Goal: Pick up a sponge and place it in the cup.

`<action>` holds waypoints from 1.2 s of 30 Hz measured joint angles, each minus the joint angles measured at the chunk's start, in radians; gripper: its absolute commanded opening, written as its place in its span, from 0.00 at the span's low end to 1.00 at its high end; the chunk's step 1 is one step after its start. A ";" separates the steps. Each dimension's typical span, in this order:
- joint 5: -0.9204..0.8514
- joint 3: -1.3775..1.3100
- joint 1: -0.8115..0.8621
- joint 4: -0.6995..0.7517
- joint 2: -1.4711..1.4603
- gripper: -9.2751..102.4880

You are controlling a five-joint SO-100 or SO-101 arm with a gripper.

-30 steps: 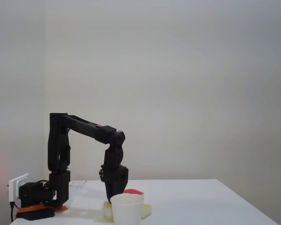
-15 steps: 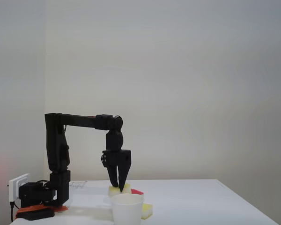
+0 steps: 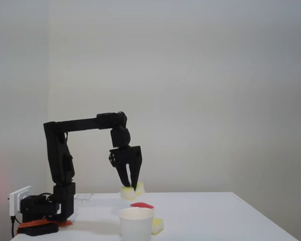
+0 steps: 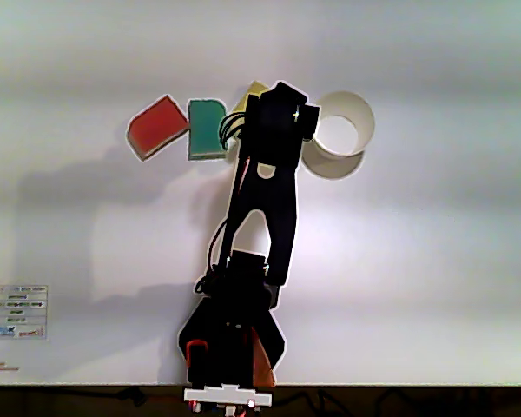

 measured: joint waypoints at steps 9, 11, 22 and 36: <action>-0.098 -0.080 0.069 -0.006 -0.028 0.08; -0.130 -0.098 0.086 -0.008 -0.034 0.08; -0.270 -0.167 0.206 -0.008 -0.078 0.08; -0.402 -0.293 0.310 -0.052 -0.241 0.08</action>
